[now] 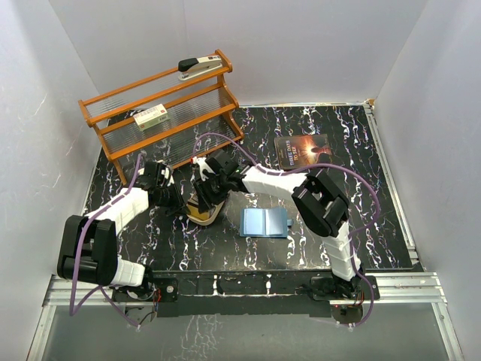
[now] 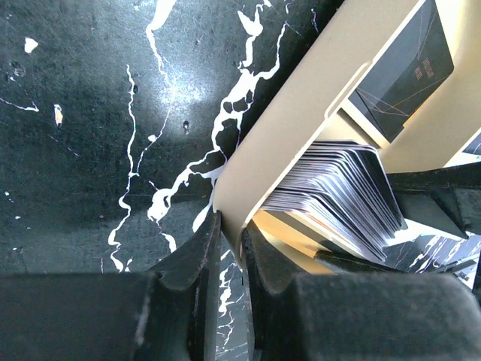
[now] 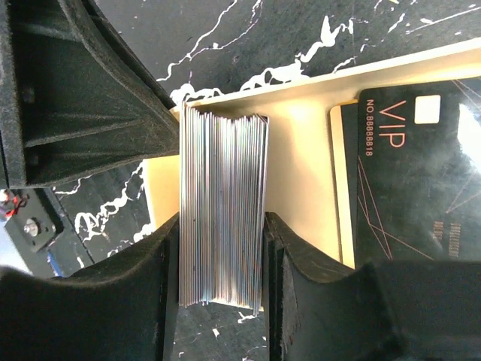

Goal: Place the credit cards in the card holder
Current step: Adjust the credit card in the storage box.

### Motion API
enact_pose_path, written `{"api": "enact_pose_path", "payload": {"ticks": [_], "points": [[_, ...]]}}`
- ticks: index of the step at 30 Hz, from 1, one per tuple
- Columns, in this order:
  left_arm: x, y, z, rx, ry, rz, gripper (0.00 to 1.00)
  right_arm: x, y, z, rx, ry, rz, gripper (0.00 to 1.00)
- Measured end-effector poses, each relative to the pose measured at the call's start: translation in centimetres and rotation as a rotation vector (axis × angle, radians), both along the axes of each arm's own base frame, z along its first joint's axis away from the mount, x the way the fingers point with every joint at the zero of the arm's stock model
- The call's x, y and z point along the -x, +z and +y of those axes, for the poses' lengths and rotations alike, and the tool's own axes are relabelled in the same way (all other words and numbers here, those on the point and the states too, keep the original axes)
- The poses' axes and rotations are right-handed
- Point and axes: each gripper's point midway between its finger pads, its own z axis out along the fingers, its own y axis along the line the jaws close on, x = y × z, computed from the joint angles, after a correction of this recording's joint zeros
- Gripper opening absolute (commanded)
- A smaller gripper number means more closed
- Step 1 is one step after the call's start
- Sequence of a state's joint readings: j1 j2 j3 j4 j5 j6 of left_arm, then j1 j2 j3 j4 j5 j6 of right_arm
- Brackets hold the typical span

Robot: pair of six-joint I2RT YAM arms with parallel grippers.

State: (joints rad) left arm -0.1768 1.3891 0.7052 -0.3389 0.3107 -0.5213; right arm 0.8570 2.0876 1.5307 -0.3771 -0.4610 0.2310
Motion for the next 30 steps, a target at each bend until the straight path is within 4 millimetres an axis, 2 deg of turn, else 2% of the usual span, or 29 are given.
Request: {"api": "enact_pose_path", "payload": {"ticks": [2, 7, 10, 16, 22, 27, 30], "points": [[0.0, 0.0, 0.0, 0.002, 0.003, 0.002, 0.02, 0.0, 0.0, 0.0, 0.022, -0.014, -0.027, 0.21], [0.0, 0.0, 0.1, -0.001, 0.023, 0.013, 0.23, 0.0, 0.3, 0.0, 0.088, -0.049, -0.167, 0.19], [0.0, 0.5, -0.2, 0.019, 0.044, 0.025, 0.27, 0.5, 0.3, -0.6, 0.124, -0.056, -0.267, 0.19], [-0.6, 2.7, -0.7, 0.087, 0.11, 0.004, 0.28, 0.6, 0.3, -1.2, 0.158, -0.082, -0.369, 0.2], [-1.2, 4.0, -0.2, 0.115, 0.169, -0.025, 0.23, 0.6, 0.4, -1.1, 0.177, -0.095, -0.443, 0.2], [-1.2, 4.0, 0.5, 0.118, 0.205, -0.028, 0.18, 1.0, 0.5, -1.0, 0.229, -0.101, -0.532, 0.21], [-0.3, 3.0, 0.8, 0.115, 0.218, 0.003, 0.17, 1.2, 0.5, -1.2, 0.262, -0.097, -0.57, 0.27]]}}
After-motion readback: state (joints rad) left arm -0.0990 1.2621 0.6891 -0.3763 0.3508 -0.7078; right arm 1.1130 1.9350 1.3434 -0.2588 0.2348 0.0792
